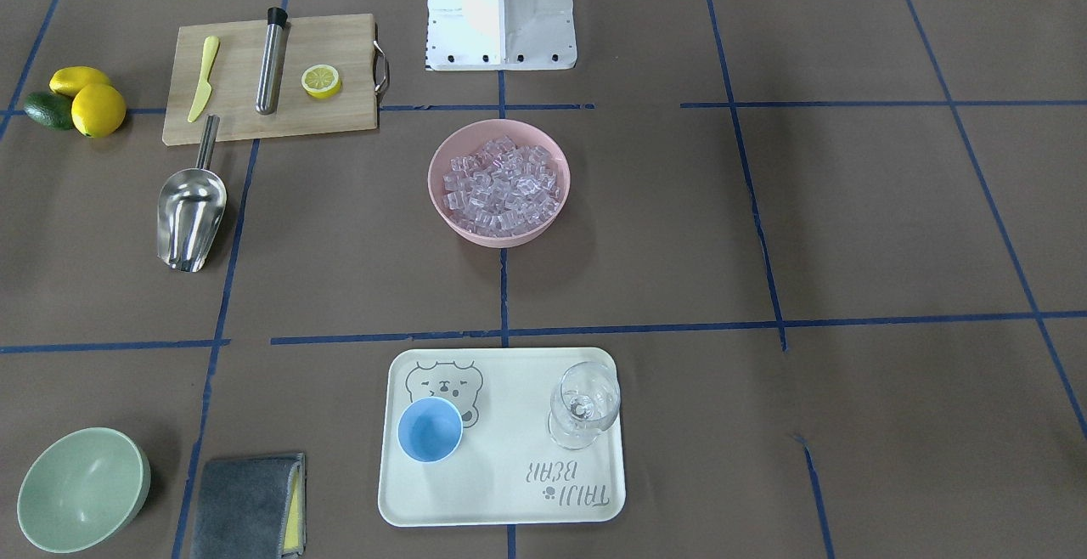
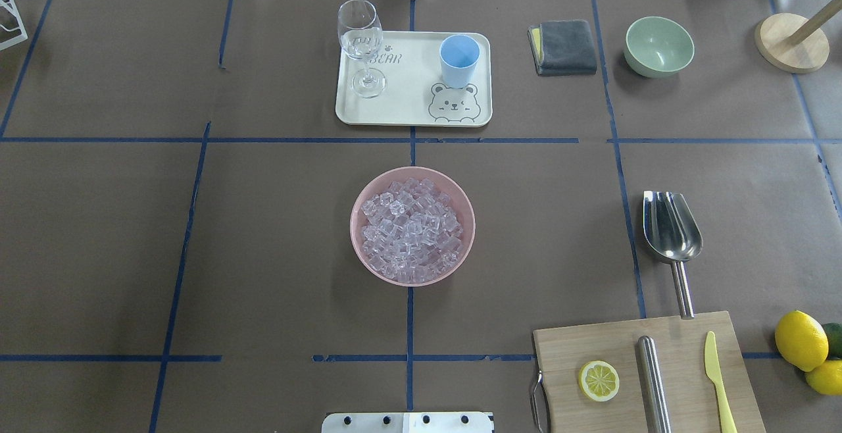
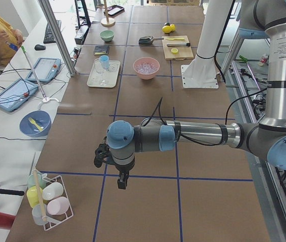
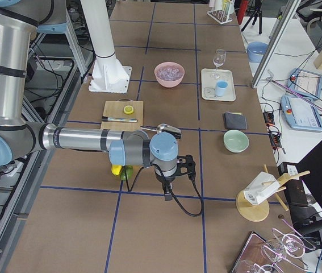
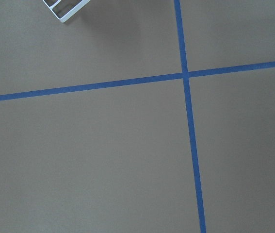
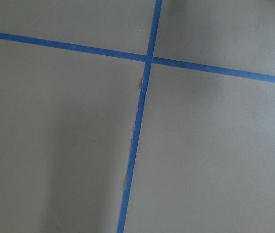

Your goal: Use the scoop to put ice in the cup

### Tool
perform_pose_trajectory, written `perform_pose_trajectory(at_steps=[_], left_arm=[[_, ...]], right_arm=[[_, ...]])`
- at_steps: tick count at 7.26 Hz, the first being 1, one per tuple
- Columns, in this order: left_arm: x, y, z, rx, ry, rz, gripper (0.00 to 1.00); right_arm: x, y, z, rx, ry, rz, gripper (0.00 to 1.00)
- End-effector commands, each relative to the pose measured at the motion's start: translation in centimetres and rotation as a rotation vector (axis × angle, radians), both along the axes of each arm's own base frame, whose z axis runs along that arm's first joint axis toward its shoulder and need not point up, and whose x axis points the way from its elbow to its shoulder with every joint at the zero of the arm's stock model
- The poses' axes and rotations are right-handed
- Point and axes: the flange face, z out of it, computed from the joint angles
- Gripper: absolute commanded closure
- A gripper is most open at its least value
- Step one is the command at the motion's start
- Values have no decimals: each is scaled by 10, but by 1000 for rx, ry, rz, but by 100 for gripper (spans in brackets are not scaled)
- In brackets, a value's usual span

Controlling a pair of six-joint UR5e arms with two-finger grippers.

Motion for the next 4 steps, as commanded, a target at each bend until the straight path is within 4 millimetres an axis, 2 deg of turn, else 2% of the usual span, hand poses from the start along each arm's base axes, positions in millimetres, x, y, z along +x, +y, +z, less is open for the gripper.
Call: perform_pose_trajectory(at_steps=[1, 4], left_arm=[[0, -3, -5, 10, -2, 1, 0], [1, -9, -14, 34, -1, 4, 0]], right_arm=[[0, 0, 0, 1, 0, -1, 0], [0, -5, -9, 87, 2, -5, 0]])
